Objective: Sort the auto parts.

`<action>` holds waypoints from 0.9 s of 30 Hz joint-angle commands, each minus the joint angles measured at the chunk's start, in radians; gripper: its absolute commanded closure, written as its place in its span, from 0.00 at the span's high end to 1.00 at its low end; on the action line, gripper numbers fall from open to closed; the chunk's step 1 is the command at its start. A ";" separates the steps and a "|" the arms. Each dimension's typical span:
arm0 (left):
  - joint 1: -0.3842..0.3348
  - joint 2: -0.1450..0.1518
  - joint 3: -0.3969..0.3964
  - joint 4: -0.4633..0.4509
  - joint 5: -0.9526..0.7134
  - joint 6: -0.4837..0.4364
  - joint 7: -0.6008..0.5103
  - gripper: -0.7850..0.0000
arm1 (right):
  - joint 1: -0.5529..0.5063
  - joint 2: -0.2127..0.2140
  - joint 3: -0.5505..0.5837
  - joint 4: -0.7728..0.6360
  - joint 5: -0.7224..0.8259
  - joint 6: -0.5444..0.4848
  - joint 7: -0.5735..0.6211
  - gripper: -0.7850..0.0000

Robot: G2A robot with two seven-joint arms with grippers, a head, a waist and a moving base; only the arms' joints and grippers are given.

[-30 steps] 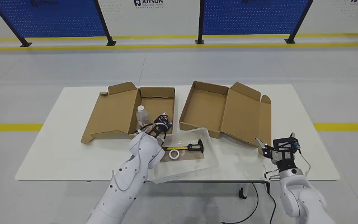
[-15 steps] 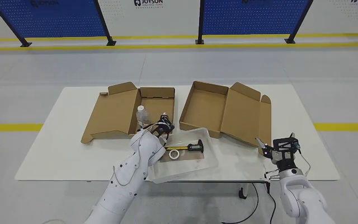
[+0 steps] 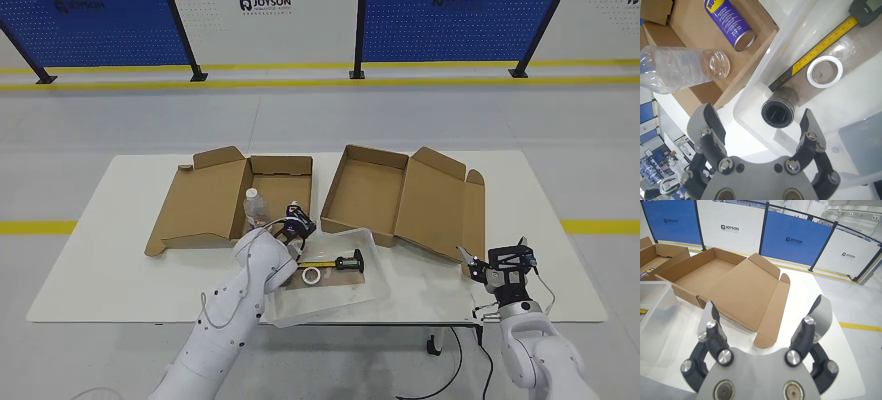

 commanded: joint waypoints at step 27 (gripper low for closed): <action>-0.039 0.001 0.008 0.110 0.133 0.025 0.037 1.00 | 0.000 0.000 0.000 0.000 0.000 0.000 0.000 1.00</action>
